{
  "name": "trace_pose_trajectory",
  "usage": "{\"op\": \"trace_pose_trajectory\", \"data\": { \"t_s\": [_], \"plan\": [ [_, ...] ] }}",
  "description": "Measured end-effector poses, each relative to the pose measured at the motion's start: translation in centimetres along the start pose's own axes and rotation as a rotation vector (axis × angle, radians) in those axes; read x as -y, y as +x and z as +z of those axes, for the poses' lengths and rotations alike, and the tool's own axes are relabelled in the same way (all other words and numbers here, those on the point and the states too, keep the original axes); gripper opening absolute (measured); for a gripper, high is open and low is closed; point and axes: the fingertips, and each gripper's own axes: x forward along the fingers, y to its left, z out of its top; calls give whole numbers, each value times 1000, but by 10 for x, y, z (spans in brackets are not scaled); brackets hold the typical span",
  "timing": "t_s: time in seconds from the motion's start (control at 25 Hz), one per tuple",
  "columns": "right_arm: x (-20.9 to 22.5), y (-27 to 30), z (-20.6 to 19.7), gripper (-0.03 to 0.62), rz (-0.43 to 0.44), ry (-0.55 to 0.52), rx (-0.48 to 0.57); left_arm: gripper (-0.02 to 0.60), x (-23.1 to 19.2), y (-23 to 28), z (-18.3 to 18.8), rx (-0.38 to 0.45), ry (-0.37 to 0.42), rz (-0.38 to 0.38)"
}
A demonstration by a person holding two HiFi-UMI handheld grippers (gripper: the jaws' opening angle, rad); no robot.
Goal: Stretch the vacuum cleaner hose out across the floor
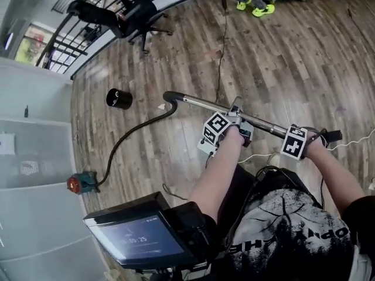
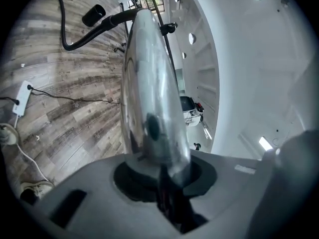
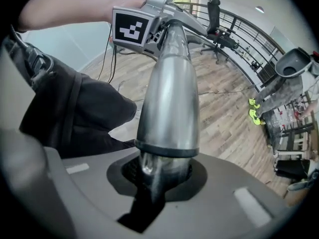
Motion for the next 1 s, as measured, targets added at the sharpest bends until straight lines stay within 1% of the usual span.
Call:
{"op": "trace_pose_trajectory", "data": {
  "t_s": [0.2, 0.36, 0.6, 0.76, 0.88, 1.0],
  "plan": [
    [13, -7, -32, 75, 22, -73, -2, 71, 5, 2, -25, 71, -10, 35],
    [26, -11, -54, 77, 25, -124, -14, 71, 8, 5, -40, 115, -25, 46],
    [49, -5, -70, 77, 19, -148, -29, 72, -1, 25, -53, 129, -44, 64],
    [71, 2, -81, 77, 23, -143, -40, 72, -8, 51, -59, 113, -53, 82],
    [101, 3, -82, 77, 29, -150, -41, 75, -7, 80, -56, 111, -57, 91],
    [138, 3, -79, 77, 27, -176, -48, 75, -5, 110, -45, 130, -71, 92]
  ]
}}
